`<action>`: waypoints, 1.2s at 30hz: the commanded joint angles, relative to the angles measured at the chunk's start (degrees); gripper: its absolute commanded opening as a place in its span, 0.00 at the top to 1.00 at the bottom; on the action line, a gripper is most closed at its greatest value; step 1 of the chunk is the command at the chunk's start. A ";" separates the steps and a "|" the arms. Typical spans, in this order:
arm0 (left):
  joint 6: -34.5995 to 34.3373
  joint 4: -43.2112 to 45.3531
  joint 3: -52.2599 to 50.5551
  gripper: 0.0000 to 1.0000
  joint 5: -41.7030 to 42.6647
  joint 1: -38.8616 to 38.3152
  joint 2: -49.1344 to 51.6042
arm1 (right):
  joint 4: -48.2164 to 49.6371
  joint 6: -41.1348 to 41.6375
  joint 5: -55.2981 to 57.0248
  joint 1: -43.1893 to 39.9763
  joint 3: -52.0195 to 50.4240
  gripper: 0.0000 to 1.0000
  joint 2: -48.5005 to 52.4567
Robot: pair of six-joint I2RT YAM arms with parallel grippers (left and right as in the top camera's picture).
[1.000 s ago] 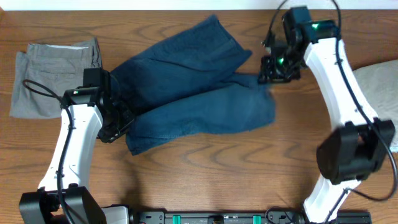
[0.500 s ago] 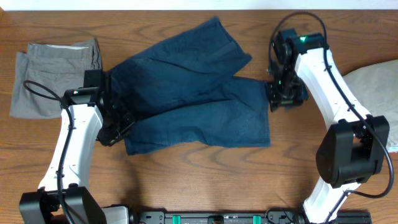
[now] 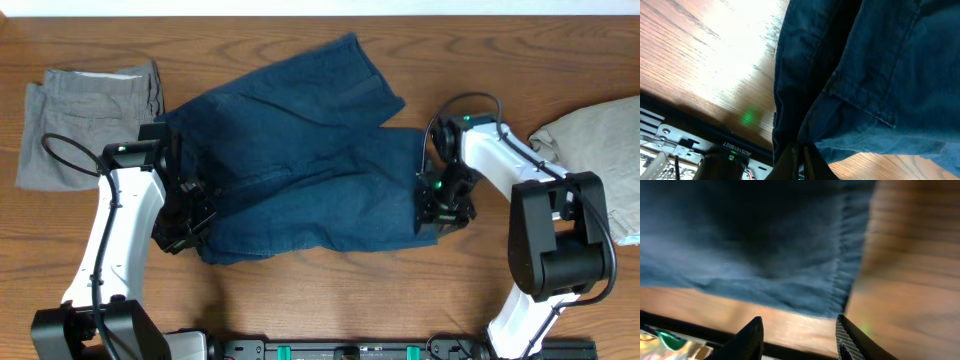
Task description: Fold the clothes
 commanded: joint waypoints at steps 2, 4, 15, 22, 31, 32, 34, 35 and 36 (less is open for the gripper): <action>0.83 -0.76 -0.22 0.94 -0.94 0.24 -0.83 | 3.21 4.15 -3.32 0.46 -3.91 0.54 0.70; 1.03 -0.76 -0.24 0.94 -0.92 0.24 -0.83 | 4.81 4.98 -2.95 0.42 -5.05 0.54 0.70; 1.70 -0.81 -0.24 0.57 -0.90 0.24 -0.83 | 9.57 15.87 13.92 0.24 -6.03 0.99 0.70; 2.10 2.80 -0.24 0.42 -0.92 0.24 -0.83 | 7.45 17.68 21.66 -0.72 -6.08 0.99 0.70; 2.05 24.74 -0.24 0.41 -0.94 0.22 0.87 | 4.37 18.45 26.95 -8.63 -6.08 0.99 0.70; 2.03 26.53 -0.24 0.41 -0.92 0.20 1.57 | 4.39 18.03 26.97 -9.49 -6.08 0.99 0.70; 1.99 30.21 -0.24 0.41 -0.68 0.17 3.58 | 4.37 16.48 26.95 -10.82 -6.08 0.99 0.70; 1.53 31.89 -0.24 0.41 -0.66 0.15 4.94 | 4.31 15.85 26.93 -11.26 -6.08 0.99 0.70; 1.42 33.42 -0.24 0.41 -0.37 0.13 6.40 | 4.20 15.87 26.95 -11.56 -6.08 0.99 0.68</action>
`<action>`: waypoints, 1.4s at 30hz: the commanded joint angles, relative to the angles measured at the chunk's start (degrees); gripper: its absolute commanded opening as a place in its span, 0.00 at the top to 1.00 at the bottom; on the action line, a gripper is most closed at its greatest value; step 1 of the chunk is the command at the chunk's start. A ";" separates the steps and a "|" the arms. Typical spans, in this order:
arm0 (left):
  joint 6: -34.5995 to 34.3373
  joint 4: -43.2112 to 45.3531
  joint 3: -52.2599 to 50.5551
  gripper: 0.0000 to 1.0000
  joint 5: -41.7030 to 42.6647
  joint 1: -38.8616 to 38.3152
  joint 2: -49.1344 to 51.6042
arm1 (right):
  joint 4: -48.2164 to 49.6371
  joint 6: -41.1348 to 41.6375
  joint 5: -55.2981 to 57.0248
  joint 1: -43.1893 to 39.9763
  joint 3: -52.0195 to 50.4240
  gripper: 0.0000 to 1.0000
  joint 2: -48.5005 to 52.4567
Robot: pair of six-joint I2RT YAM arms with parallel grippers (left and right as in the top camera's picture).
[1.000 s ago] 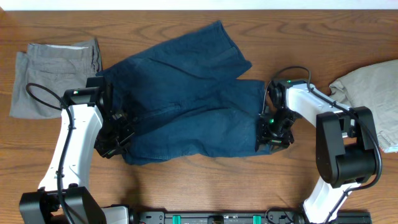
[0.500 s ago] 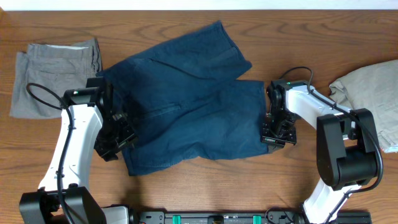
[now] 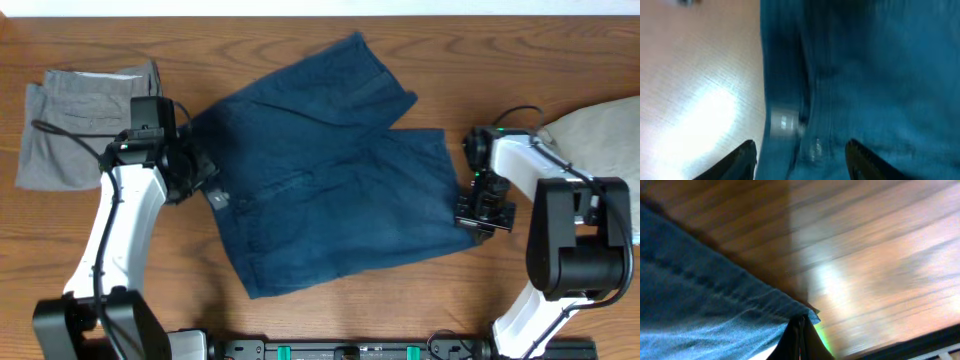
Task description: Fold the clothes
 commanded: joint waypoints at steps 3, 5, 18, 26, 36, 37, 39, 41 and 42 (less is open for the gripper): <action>0.44 5.64 -0.02 0.41 6.10 0.09 7.61 | 0.39 -0.85 3.98 -1.70 -0.81 0.98 1.79; 0.35 7.63 -0.02 0.42 10.10 -0.09 10.43 | 0.42 -0.85 3.93 -1.68 -0.81 0.97 1.79; -1.66 15.54 -0.02 0.60 20.79 -0.68 18.80 | 0.42 -0.83 3.45 -1.68 0.57 0.87 0.22; 1.27 19.91 0.09 0.85 28.98 -0.72 18.78 | 1.29 -4.39 0.42 -1.73 9.42 0.66 -5.27; 5.53 19.91 0.09 0.85 25.90 -4.31 18.78 | 24.00 -12.48 -14.29 -1.51 13.77 0.58 -4.76; 5.57 19.74 0.09 0.85 24.04 -5.09 18.78 | 26.27 -12.48 -14.99 -1.31 13.77 0.56 -4.52; 5.55 19.17 0.09 0.84 20.00 -6.64 18.80 | 30.58 -12.44 -16.33 -0.70 13.77 0.51 -3.74; 5.53 18.93 0.09 0.85 17.29 -7.80 18.78 | 34.14 -12.46 -16.96 0.09 13.75 0.43 -2.49; 5.53 18.88 0.09 0.85 16.46 -8.26 18.78 | 35.45 -12.46 -16.94 0.42 13.77 0.41 -1.88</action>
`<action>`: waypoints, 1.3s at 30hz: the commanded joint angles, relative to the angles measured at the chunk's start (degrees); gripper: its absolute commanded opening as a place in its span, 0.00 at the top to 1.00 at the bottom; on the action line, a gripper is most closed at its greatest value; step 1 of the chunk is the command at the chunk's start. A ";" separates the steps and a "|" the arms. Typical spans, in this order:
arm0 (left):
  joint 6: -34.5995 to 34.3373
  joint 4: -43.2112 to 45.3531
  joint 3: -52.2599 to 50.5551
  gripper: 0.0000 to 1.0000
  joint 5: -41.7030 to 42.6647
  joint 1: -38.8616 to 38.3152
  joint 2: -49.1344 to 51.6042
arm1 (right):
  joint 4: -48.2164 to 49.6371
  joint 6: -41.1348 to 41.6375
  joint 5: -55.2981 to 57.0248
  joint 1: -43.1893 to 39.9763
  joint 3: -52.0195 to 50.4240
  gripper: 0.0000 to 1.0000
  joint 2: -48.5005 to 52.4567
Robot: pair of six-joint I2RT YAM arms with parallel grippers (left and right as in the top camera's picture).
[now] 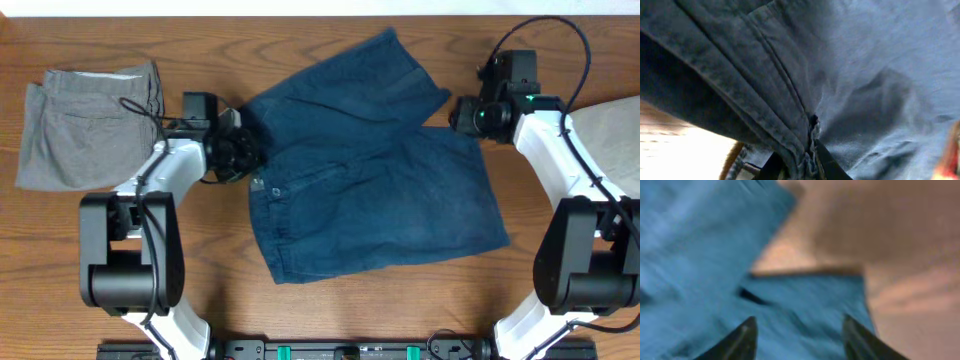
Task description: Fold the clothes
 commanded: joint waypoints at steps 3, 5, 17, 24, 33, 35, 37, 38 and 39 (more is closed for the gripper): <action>1.44 -0.35 0.20 0.84 -5.40 -2.36 0.17 | 6.21 -0.85 -2.75 1.95 0.20 0.39 4.90; 1.44 -0.31 0.20 0.84 -5.60 -2.86 0.17 | 9.77 -0.63 -2.75 2.34 0.22 0.39 6.93; 1.44 -1.38 0.20 0.84 -6.29 -3.17 0.20 | 22.25 3.08 -2.67 5.44 0.22 0.64 16.94; 2.62 -2.05 0.20 0.85 -8.70 -3.17 0.20 | 13.51 5.70 10.78 3.98 0.24 0.99 16.26; 4.20 3.74 0.37 0.86 -8.74 -3.17 0.20 | -12.09 16.50 25.64 1.11 0.24 0.99 12.24; 4.22 4.39 0.83 0.85 -8.81 -3.17 0.20 | -13.77 17.18 24.52 0.87 0.24 0.96 11.23; 4.24 4.83 1.42 0.85 -8.81 -3.15 0.20 | -13.81 17.14 22.38 0.94 0.24 0.89 10.32; 4.24 4.81 1.92 0.85 -8.81 -3.15 0.20 | -13.77 17.14 21.33 1.05 0.28 0.86 9.73; 4.24 4.70 2.40 0.83 -8.81 -3.15 0.20 | -13.77 17.11 20.61 1.05 0.35 0.81 9.07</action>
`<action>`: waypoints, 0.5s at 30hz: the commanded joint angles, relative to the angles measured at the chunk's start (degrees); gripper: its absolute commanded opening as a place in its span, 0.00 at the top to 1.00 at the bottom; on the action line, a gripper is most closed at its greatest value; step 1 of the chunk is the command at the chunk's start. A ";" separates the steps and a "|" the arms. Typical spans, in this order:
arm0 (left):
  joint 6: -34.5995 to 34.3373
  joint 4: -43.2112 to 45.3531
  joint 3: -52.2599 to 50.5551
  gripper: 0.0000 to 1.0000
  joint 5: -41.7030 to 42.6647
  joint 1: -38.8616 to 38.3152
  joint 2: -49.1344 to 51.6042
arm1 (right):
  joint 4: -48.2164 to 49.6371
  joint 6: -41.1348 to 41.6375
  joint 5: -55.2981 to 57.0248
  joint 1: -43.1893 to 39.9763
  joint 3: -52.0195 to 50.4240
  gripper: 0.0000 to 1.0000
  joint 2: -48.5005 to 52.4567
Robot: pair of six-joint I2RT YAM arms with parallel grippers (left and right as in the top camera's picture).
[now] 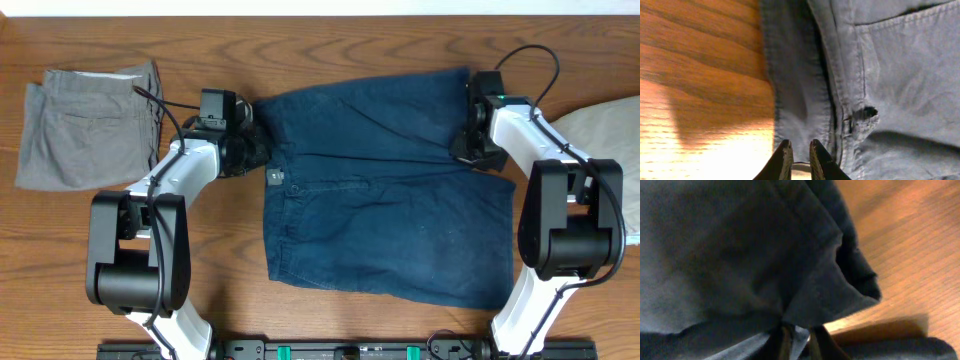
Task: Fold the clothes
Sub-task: 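Pull the top corners apart with both grippers to flatten the shorts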
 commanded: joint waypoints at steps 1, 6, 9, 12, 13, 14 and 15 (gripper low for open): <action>0.96 -0.50 2.86 0.77 -1.57 0.39 0.15 | -0.33 1.92 1.46 -0.68 -0.92 0.75 -2.27; 8.24 -12.79 7.93 0.67 -1.99 0.39 -1.44 | -4.24 -1.29 1.31 -1.22 -0.17 0.36 -9.86; 9.66 -21.24 9.64 0.57 -5.42 0.39 -3.63 | -8.20 -1.31 -1.14 -2.40 -0.17 0.01 -15.69; 9.64 -27.78 9.64 0.46 -7.37 0.39 -6.80 | -13.27 -2.69 -5.77 -3.54 -0.20 0.01 -20.35; 9.55 -30.23 9.64 0.43 -7.58 0.39 -7.80 | -15.54 -2.95 -6.82 -3.91 -0.20 0.01 -21.64; 9.14 -32.33 9.64 0.42 -7.63 0.39 -8.63 | -17.62 -2.47 -7.41 -4.28 -0.24 0.01 -22.49; 8.11 -34.77 9.62 0.41 -7.63 0.39 -9.42 | -20.13 -1.42 -8.07 -4.72 -0.28 0.01 -23.39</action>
